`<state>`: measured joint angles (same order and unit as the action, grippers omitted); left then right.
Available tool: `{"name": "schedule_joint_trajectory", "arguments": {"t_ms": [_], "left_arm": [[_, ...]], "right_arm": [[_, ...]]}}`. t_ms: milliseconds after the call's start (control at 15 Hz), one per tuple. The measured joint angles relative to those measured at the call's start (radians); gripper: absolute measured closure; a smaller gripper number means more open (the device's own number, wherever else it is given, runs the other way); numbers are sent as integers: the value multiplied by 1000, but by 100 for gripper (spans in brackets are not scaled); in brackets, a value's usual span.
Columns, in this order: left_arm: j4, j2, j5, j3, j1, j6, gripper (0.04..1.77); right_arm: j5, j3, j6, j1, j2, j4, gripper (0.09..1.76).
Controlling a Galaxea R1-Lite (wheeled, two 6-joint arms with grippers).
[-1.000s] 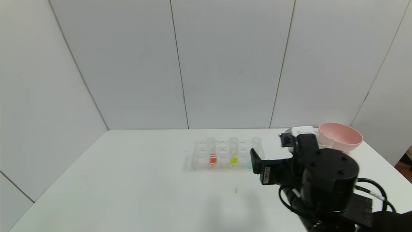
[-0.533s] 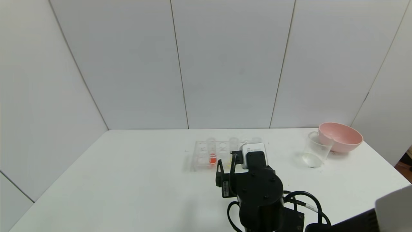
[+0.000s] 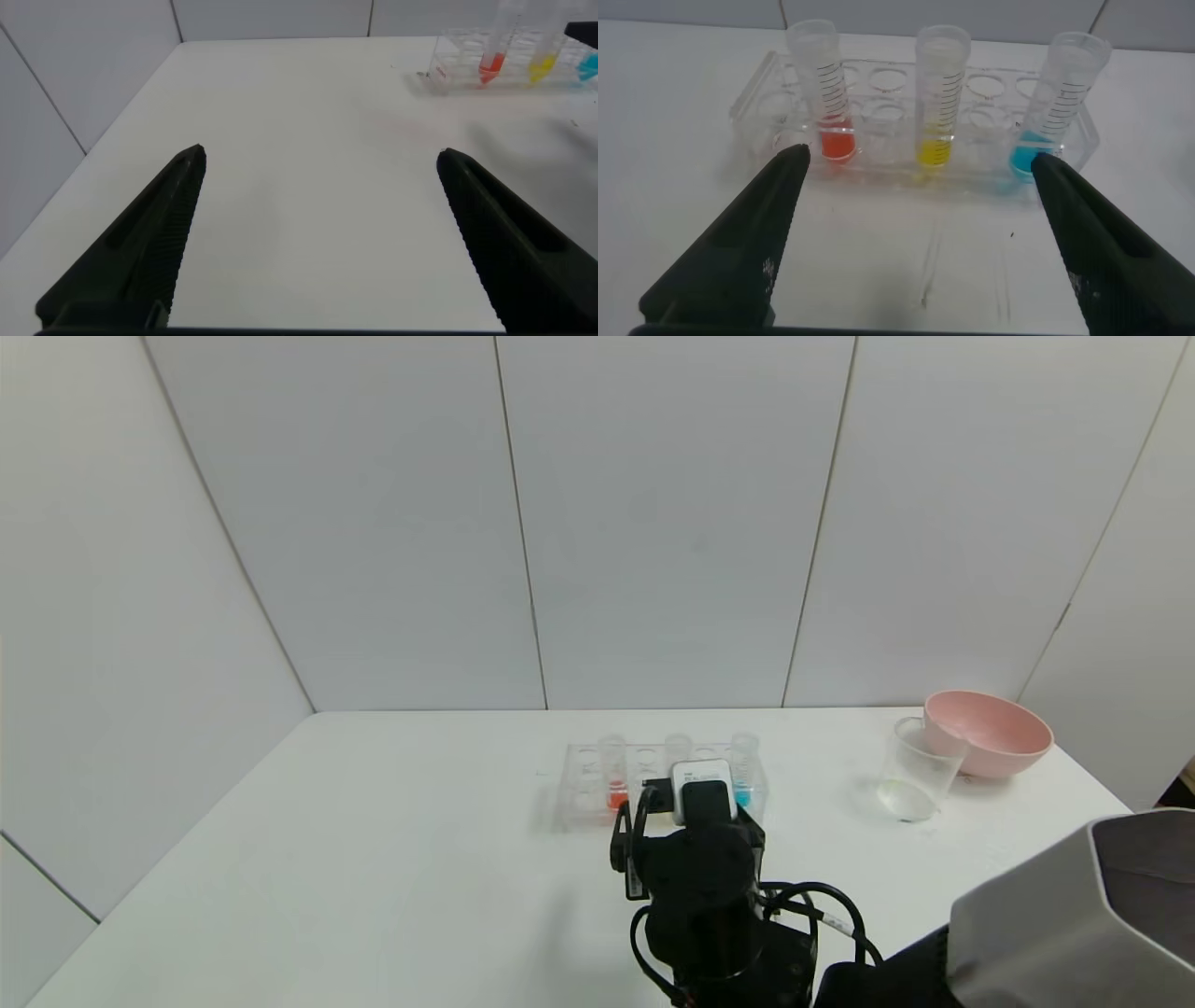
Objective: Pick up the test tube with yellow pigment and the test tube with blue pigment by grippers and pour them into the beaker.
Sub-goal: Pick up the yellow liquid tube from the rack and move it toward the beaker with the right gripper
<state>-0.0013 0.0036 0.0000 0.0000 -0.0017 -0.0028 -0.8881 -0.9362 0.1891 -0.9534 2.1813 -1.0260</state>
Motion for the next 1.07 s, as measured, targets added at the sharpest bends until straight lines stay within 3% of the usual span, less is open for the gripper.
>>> {"name": "schedule_joint_trajectory", "arguments": {"t_ms": [600, 933, 1000, 1067], "left_arm": [[0, 0, 0, 0, 0, 0, 5], [0, 0, 0, 0, 0, 0, 5], [0, 0, 0, 0, 0, 0, 5], [0, 0, 0, 0, 0, 0, 5]], "right_arm": [[124, -151, -49, 143, 111, -3, 14], [143, -170, -51, 164, 132, -5, 14], [143, -174, -53, 164, 133, -4, 19], [143, -177, -55, 164, 134, -4, 39]]}}
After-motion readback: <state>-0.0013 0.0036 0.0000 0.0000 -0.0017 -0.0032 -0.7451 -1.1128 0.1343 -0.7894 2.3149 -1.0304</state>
